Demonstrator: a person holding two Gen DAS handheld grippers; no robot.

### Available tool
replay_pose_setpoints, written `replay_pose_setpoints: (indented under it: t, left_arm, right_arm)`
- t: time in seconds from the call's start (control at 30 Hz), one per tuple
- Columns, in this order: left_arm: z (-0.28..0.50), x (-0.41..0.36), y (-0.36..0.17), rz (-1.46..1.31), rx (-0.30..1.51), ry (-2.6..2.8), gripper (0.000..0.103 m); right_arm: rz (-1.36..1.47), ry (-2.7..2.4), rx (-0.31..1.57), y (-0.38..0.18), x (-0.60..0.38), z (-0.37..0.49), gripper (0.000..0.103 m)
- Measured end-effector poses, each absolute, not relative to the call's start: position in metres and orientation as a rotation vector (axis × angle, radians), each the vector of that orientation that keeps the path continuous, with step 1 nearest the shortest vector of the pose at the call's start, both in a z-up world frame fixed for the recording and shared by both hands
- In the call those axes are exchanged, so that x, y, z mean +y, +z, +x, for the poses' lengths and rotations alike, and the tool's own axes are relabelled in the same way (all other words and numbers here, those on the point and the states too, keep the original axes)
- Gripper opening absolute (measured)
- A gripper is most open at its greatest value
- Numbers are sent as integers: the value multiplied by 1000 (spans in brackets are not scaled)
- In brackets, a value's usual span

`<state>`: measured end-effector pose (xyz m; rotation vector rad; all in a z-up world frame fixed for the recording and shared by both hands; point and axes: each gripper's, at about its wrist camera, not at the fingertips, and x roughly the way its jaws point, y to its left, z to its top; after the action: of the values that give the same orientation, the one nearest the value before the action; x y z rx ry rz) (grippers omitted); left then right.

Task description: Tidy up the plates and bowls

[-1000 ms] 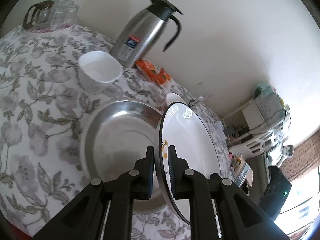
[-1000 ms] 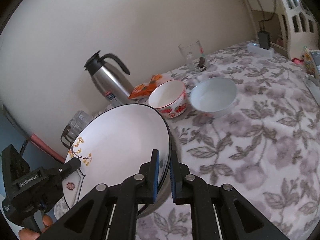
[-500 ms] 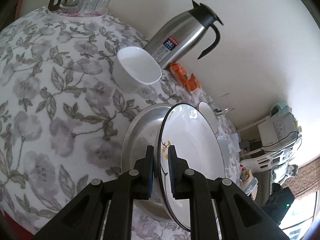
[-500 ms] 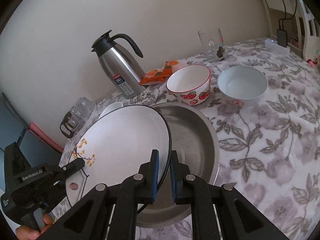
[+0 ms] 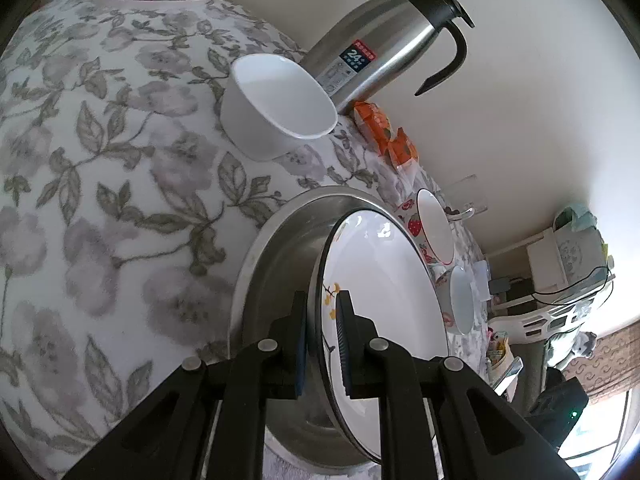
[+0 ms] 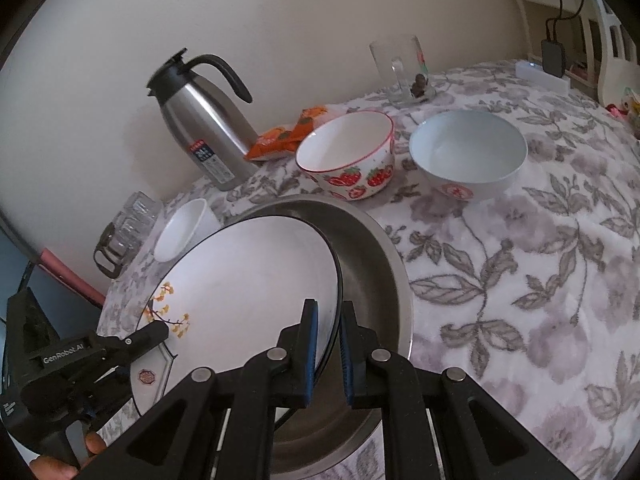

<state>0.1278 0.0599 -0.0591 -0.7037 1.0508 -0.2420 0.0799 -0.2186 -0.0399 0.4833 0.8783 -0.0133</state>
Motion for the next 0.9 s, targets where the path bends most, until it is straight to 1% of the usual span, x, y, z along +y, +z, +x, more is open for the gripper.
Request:
replay_pose_setpoints:
  t: [0.67, 0.9]
  left_arm:
    - [140, 51, -80, -679, 1098, -208, 14]
    - [142, 47, -81, -616, 1108, -184, 13]
  right_arm:
    - [468, -18, 896, -56, -224, 93, 11]
    - [454, -16, 908, -59, -222, 94, 11]
